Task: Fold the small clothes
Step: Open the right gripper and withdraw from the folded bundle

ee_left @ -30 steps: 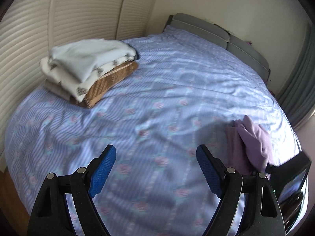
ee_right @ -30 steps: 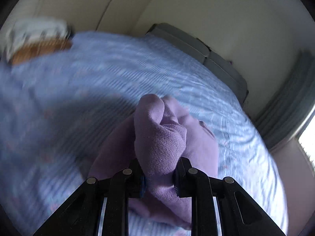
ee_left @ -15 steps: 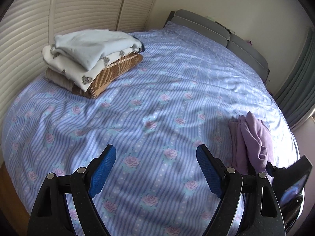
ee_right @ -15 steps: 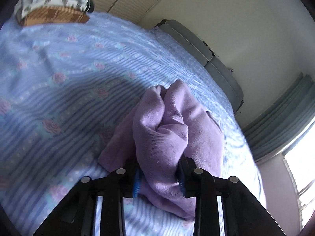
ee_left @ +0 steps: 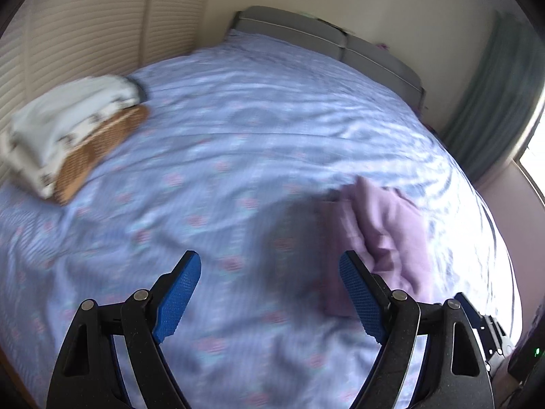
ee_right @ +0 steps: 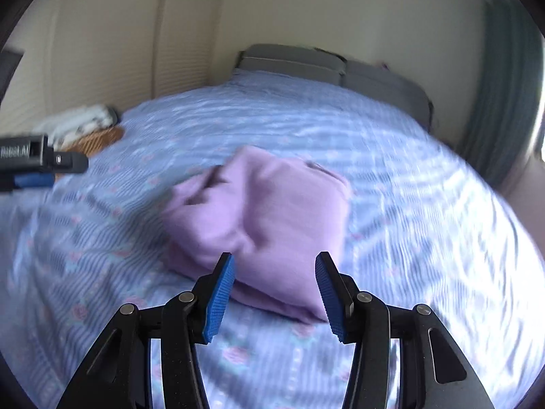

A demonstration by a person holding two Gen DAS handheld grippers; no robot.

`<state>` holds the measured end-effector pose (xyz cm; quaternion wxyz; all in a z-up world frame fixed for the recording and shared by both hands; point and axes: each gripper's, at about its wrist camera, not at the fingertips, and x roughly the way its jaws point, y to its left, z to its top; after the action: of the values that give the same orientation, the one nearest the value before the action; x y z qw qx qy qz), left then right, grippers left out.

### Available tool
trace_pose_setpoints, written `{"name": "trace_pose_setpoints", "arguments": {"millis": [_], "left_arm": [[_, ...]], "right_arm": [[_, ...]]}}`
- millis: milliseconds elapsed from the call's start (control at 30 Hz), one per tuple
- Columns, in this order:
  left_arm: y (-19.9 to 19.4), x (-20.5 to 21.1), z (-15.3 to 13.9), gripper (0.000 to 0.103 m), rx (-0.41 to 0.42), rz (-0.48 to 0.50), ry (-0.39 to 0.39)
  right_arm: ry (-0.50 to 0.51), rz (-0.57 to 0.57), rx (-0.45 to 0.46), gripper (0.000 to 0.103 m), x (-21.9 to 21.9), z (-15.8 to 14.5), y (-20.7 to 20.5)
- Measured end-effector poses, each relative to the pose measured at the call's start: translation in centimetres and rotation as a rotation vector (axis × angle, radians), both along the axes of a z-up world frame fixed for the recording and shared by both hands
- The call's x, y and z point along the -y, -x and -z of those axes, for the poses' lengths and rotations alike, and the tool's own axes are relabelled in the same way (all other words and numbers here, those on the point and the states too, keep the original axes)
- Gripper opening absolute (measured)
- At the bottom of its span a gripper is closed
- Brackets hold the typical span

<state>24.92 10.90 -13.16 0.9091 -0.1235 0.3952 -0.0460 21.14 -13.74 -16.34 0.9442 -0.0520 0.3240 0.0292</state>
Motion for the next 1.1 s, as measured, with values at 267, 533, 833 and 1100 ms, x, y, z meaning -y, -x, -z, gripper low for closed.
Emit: {"name": "trace_pose_setpoints", "arguments": {"millis": [267,533,833,1100], "left_arm": [[-1.4,9.5,-0.2,0.062,0.069,0.237,-0.067],[-3.2,12.5,2.1,0.051,0.007,0.308,-0.136],[-4.8,10.0,5.6,0.025,-0.145,0.38,0.035],[-1.4,7.9,4.4,0.022,-0.101,0.315,0.069]], "right_arm": [[-0.234,0.132,-0.046,0.049,7.3,1.8,-1.0],[-0.315,0.136,-0.04,0.049,9.8,3.2,-0.3],[-0.379,0.16,-0.038,0.049,11.5,3.9,0.2],[-0.383,0.156,-0.032,0.049,11.3,4.2,0.7]]}}
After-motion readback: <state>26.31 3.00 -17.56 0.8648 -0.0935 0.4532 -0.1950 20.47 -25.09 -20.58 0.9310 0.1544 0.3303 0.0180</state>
